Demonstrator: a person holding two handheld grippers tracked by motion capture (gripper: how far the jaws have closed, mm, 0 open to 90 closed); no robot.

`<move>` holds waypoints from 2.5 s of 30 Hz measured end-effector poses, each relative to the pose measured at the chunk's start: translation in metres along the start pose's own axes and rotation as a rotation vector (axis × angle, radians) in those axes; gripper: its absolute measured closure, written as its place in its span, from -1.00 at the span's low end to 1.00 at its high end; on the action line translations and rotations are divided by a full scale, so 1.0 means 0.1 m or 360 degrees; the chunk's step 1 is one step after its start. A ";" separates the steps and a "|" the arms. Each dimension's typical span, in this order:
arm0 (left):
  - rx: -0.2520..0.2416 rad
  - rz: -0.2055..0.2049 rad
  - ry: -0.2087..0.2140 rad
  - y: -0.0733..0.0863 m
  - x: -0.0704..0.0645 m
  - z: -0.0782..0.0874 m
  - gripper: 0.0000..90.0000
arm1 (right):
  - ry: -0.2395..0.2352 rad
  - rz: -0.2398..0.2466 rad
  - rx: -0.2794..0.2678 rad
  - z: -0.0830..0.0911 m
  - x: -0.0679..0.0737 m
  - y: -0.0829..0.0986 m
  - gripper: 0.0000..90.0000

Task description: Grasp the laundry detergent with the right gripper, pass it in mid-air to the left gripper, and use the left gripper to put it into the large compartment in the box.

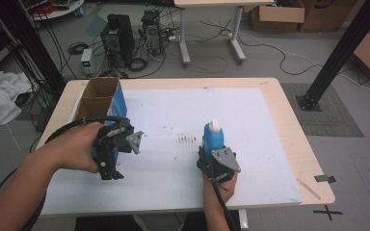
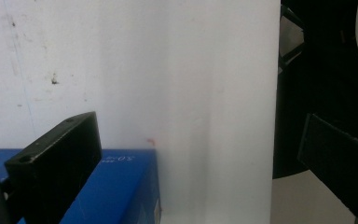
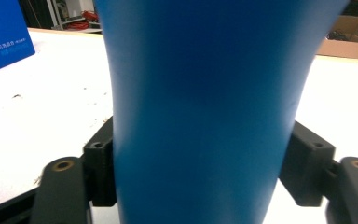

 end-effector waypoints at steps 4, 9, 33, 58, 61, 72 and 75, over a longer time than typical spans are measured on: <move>-0.0006 0.0000 -0.0001 0.01 0.00 -0.01 -1.00 | 0.0005 0.0002 0.0006 0.00 0.01 0.00 -0.31; -0.0002 0.0007 0.0002 0.02 -0.01 -0.01 -1.00 | 0.0013 0.0012 0.0003 0.00 0.02 0.00 -0.28; 0.0011 -0.0010 -0.0003 -0.06 0.00 0.01 -1.00 | -0.0043 0.0033 0.0005 0.01 0.03 -0.02 0.00; 0.0027 -0.0048 -0.0011 -0.24 0.04 0.11 -1.00 | -0.0931 0.0202 -0.0112 0.27 -0.48 -0.46 0.03; 0.0028 -0.0051 -0.0009 -0.25 0.03 0.13 -1.00 | -0.1060 0.0268 -0.0101 0.28 -0.51 -0.53 0.03; 0.0004 -0.0066 0.0011 -0.32 0.02 0.19 -1.00 | -0.1424 0.0429 -0.0030 0.26 -0.58 -0.63 0.03; 0.0006 -0.0072 0.0015 -0.35 0.02 0.21 -1.00 | -0.1543 0.0460 -0.0048 0.24 -0.59 -0.64 0.03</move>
Point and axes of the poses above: each handheld gripper's, and its own axes: z roughly backward along the jaws, y roughly out of its underside, x roughly to its left, the point moved 1 cm from there along -z, roughly forward along the jaws, and after that the axes turned 7 degrees about y, right-handed, at the moved point
